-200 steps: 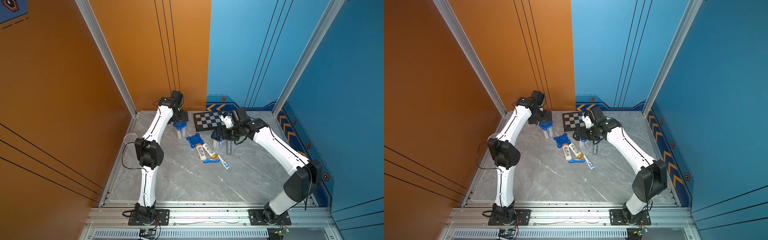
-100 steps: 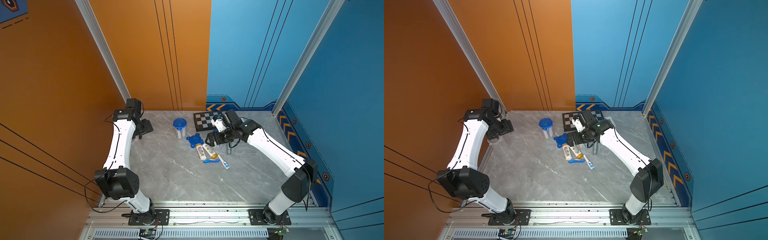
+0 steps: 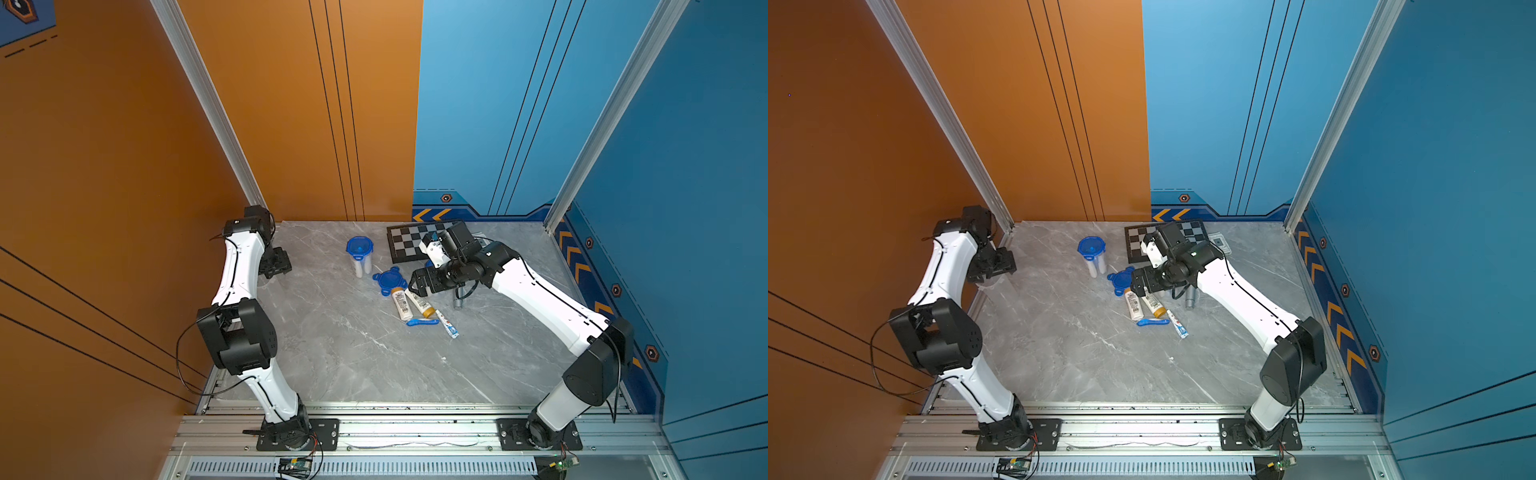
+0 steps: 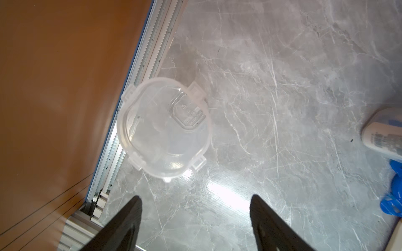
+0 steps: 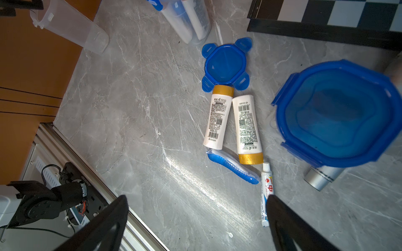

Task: Pack away toiletry kits
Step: Move the container to the center of the board.

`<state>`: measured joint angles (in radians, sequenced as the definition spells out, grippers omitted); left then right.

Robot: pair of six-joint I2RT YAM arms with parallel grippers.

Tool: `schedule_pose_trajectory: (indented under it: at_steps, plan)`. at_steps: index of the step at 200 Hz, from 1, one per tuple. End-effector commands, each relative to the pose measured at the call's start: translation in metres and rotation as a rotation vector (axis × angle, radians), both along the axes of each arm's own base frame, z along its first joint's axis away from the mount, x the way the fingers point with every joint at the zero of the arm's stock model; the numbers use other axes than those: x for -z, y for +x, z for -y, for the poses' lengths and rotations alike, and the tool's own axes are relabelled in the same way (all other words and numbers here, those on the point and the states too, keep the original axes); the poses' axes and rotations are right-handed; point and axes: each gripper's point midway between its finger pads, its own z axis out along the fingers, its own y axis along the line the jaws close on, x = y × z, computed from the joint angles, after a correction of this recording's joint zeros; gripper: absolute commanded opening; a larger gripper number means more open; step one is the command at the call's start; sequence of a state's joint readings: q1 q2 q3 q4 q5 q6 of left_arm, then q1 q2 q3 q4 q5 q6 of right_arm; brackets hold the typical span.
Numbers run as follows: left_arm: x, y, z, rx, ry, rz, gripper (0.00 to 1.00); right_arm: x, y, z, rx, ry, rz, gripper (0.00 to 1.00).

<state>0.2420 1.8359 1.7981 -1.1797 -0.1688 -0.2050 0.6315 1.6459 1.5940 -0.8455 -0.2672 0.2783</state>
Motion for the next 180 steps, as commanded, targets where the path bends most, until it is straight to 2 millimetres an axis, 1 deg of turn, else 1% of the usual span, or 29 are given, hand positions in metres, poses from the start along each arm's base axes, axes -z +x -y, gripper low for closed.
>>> schedule_pose_trajectory:
  at_steps: [1, 32, 51, 67, 89, 117, 150, 180]
  plan:
    - [-0.001, 0.011, -0.005, 0.048, 0.01, 0.004, 0.8, -0.001, -0.011, 0.012, 0.035, -0.024, -0.007, 1.0]
    - [0.01, 0.016, -0.006, 0.076, 0.01, -0.026, 0.77, 0.011, -0.017, 0.018, 0.05, -0.043, -0.029, 1.0]
    - [0.014, 0.021, -0.005, 0.085, 0.004, -0.031, 0.73, 0.017, -0.018, 0.02, 0.057, -0.045, -0.043, 1.0]
    - [0.017, 0.025, -0.002, 0.102, 0.0, -0.037, 0.67, 0.019, -0.017, 0.022, 0.061, -0.046, -0.05, 1.0]
    - [0.026, 0.028, 0.003, 0.123, -0.01, -0.058, 0.61, 0.018, -0.013, 0.024, 0.069, -0.041, -0.049, 1.0]
    - [0.037, 0.028, 0.008, 0.144, -0.003, -0.092, 0.58, 0.019, -0.01, 0.032, 0.088, -0.038, -0.052, 1.0]
    - [0.048, 0.026, 0.007, 0.142, 0.001, -0.126, 0.5, 0.02, -0.007, 0.038, 0.101, -0.035, -0.057, 1.0]
    - [0.058, 0.024, 0.006, 0.14, 0.007, -0.149, 0.47, 0.015, -0.001, 0.037, 0.107, -0.017, -0.05, 1.0]
